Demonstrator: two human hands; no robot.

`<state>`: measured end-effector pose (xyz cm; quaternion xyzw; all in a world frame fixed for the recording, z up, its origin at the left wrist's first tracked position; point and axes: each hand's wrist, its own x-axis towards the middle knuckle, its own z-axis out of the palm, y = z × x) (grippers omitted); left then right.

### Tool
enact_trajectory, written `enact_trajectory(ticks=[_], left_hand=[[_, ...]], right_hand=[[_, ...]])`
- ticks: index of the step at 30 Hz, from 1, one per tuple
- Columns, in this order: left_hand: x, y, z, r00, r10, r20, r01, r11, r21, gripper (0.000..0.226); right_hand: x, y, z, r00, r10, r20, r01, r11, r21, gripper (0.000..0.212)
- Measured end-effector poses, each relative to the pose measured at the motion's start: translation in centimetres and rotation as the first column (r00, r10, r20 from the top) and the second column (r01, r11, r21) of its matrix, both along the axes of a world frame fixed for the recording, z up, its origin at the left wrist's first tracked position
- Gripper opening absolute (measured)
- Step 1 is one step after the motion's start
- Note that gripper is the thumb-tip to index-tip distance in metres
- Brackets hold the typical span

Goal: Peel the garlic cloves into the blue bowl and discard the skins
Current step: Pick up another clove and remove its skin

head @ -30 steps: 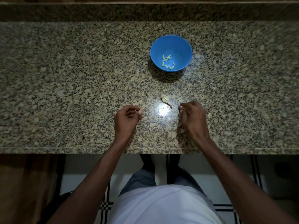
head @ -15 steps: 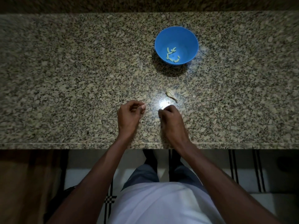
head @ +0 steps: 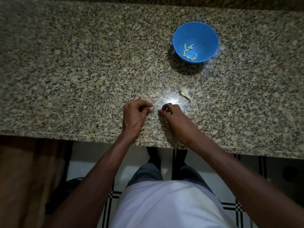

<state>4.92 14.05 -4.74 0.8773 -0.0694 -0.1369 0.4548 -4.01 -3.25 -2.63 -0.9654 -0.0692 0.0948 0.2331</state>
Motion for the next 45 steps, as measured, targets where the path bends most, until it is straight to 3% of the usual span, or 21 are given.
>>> enact_trajectory(ticks=[4, 7, 10, 14, 18, 21, 25, 28, 34, 41, 43, 45], left_hand=[[-0.7, 0.0, 0.1, 0.994, -0.097, 0.053, 0.096, 0.995, 0.027, 0.008], [-1.3, 0.1, 0.2, 0.974, -0.178, 0.141, 0.169, 0.983, 0.074, 0.006], [-2.0, 0.1, 0.0, 0.950, -0.241, 0.199, 0.215, 0.966, 0.146, 0.010], [-2.9, 0.2, -0.2, 0.925, -0.308, 0.223, 0.255, 0.937, 0.240, 0.016], [-4.2, 0.3, -0.4, 0.931, -0.310, 0.192, 0.253, 0.929, 0.271, 0.025], [-4.9, -0.4, -1.6, 0.929, -0.331, 0.164, 0.275, 0.917, 0.289, 0.020], [-6.3, -0.5, -1.4, 0.861, -0.464, 0.206, 0.290, 0.783, 0.550, 0.028], [-6.6, -0.8, -1.0, 0.823, -0.524, 0.220, 0.305, 0.734, 0.607, 0.023], [-7.3, -1.7, -1.2, 0.852, -0.460, 0.251, 0.221, 0.750, 0.624, 0.006], [-7.5, -2.7, -0.8, 0.896, -0.358, 0.262, 0.147, 0.798, 0.585, 0.013], [-7.5, -2.7, -0.7, 0.916, -0.294, 0.271, 0.110, 0.838, 0.535, 0.012], [-7.5, -2.5, -0.7, 0.941, -0.210, 0.265, 0.071, 0.889, 0.453, 0.013]], right_hand=[[-1.1, -0.6, 0.4, 0.999, 0.017, -0.043, -0.014, 0.997, 0.075, 0.040], [-0.8, -1.9, -0.4, 0.994, -0.091, -0.058, 0.096, 0.992, 0.085, 0.043], [-0.4, -2.4, -1.4, 0.970, -0.218, -0.104, 0.228, 0.969, 0.095, 0.031], [-0.8, -1.2, -2.1, 0.976, -0.131, -0.177, 0.155, 0.979, 0.134, 0.039], [-1.0, -1.5, -1.5, 0.997, -0.056, -0.058, 0.061, 0.993, 0.096, 0.042], [-1.6, -1.2, -1.0, 1.000, 0.011, 0.014, -0.011, 0.999, 0.045, 0.029], [-2.4, -0.2, -0.5, 0.996, 0.020, 0.089, -0.022, 1.000, 0.018, 0.012], [-2.7, -0.1, -0.3, 0.991, -0.023, 0.133, 0.012, 0.997, 0.080, 0.012], [-2.5, -0.4, -1.7, 0.983, 0.045, 0.177, -0.051, 0.998, 0.025, 0.015], [-3.0, -0.7, -2.2, 0.981, 0.043, 0.188, -0.048, 0.999, 0.020, 0.005], [-3.0, -0.3, -1.9, 0.986, -0.060, 0.155, 0.044, 0.994, 0.102, 0.009], [-2.5, -0.2, -1.5, 0.960, -0.279, -0.012, 0.268, 0.910, 0.315, 0.019]])
